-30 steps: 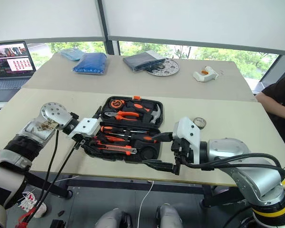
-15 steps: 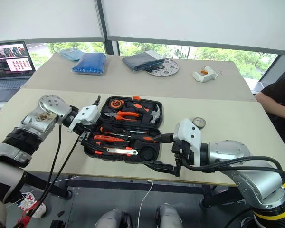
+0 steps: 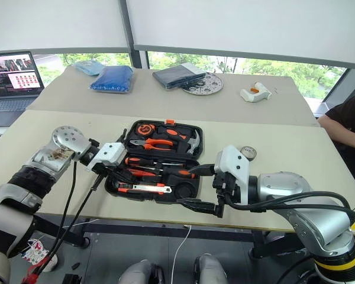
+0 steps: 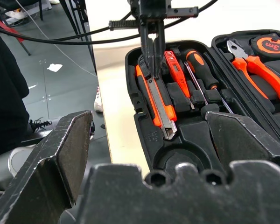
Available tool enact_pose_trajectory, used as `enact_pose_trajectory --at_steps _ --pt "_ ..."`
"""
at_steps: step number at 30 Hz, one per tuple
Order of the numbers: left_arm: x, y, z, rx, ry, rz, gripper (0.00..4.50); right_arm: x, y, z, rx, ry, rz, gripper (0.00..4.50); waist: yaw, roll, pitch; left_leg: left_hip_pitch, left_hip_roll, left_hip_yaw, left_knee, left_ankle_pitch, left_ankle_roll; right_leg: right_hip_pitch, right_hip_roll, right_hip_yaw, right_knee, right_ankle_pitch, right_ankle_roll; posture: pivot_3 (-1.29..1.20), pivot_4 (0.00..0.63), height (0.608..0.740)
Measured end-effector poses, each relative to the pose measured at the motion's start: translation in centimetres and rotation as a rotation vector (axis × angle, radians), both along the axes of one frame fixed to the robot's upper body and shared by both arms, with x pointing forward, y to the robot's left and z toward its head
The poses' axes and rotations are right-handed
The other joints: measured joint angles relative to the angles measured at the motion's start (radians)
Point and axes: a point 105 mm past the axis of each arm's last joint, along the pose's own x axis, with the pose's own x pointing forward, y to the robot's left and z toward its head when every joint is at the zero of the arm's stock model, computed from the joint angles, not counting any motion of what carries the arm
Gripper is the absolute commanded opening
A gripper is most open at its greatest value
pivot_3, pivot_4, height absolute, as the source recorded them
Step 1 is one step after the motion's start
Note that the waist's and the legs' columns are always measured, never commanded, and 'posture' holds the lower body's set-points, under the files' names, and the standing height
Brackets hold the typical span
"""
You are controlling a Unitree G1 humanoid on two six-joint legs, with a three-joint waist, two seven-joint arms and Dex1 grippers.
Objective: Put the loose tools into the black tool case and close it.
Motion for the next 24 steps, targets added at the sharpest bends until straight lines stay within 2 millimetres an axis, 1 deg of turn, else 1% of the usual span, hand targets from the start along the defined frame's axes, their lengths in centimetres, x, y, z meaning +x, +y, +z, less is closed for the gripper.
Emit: enact_pose_trajectory --at_steps 3,6,10,14,17,20,22,24 --pt "-0.3 0.5 -0.7 0.046 -0.038 -0.039 0.05 0.0 0.0 0.0 0.002 0.002 0.001 4.5 0.0 0.001 -0.001 0.003 0.0 -0.001 0.0 0.0 0.0 0.004 -0.001 0.0 0.0 0.0 0.0 0.0 0.15 0.718" --pt "-0.1 0.9 -0.8 0.061 -0.066 -0.048 0.05 -0.1 0.1 0.0 0.009 0.01 0.009 4.5 -0.001 0.002 -0.002 0.004 0.0 -0.002 0.0 -0.001 0.002 0.005 -0.001 -0.001 0.0 0.0 0.001 0.0 0.15 0.718" --pt "-0.1 1.1 -0.8 0.053 -0.054 -0.029 0.05 -0.2 0.0 -0.1 0.003 0.022 0.008 4.5 -0.003 0.003 -0.002 0.005 0.001 -0.003 0.0 -0.001 0.002 0.006 -0.001 -0.001 0.0 0.001 0.0 0.0 0.15 0.718" --pt "-0.1 0.7 -0.3 -0.028 0.06 0.064 0.05 -0.2 0.1 -0.1 0.004 0.03 0.01 4.5 -0.001 0.003 -0.002 0.001 0.0 -0.005 0.0 -0.001 0.002 0.004 -0.001 -0.002 0.0 0.002 0.0 0.0 0.15 0.718" --pt "0.1 0.1 1.0 -0.086 0.111 0.105 0.05 -0.2 0.0 -0.1 0.001 0.03 0.009 4.5 0.001 0.003 -0.002 -0.001 0.0 -0.005 0.0 -0.001 0.002 0.003 0.0 -0.003 -0.003 0.001 0.001 0.0 0.15 0.718" --pt "0.5 -0.5 2.3 -0.116 0.111 0.111 0.05 -0.2 0.0 -0.1 -0.001 0.03 0.009 4.5 0.005 0.003 -0.002 -0.001 -0.002 -0.005 0.0 -0.001 0.003 0.004 -0.001 -0.003 -0.003 0.0 0.003 0.0 0.15 0.718" --pt "0.5 -1.1 2.4 -0.124 0.107 0.095 0.05 -0.2 0.0 -0.1 -0.001 0.03 0.009 4.5 0.005 0.003 -0.002 -0.001 -0.003 -0.005 0.0 -0.002 0.003 0.004 -0.001 -0.003 -0.003 0.0 0.003 0.0 0.15 0.718" --pt "0.4 -1.6 1.9 -0.117 0.103 0.069 0.05 -0.2 0.0 -0.1 -0.001 0.03 0.009 4.5 0.005 0.003 -0.002 -0.001 -0.003 -0.005 0.0 -0.002 0.003 0.004 -0.001 -0.003 -0.003 0.0 0.003 0.0 0.15 0.718"
